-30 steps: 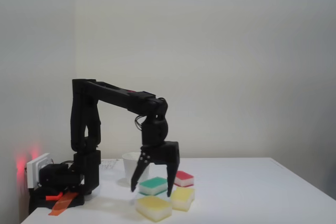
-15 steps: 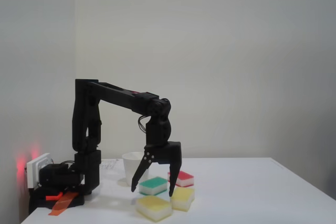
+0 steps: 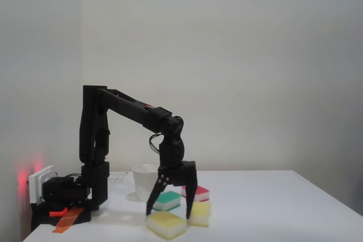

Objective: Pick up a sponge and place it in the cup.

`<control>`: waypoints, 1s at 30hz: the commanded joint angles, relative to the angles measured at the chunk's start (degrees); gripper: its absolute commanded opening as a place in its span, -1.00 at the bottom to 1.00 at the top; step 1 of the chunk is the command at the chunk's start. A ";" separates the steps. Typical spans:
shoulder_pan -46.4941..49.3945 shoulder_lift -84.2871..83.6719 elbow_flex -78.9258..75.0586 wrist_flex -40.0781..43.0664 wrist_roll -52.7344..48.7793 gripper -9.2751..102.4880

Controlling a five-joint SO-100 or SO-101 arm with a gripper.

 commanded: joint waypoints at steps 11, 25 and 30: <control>1.85 -1.14 1.58 -4.83 -1.32 -0.20; 4.66 -3.08 -0.44 -5.45 -1.41 -0.83; 4.57 -3.16 -1.14 -5.01 -1.23 -0.83</control>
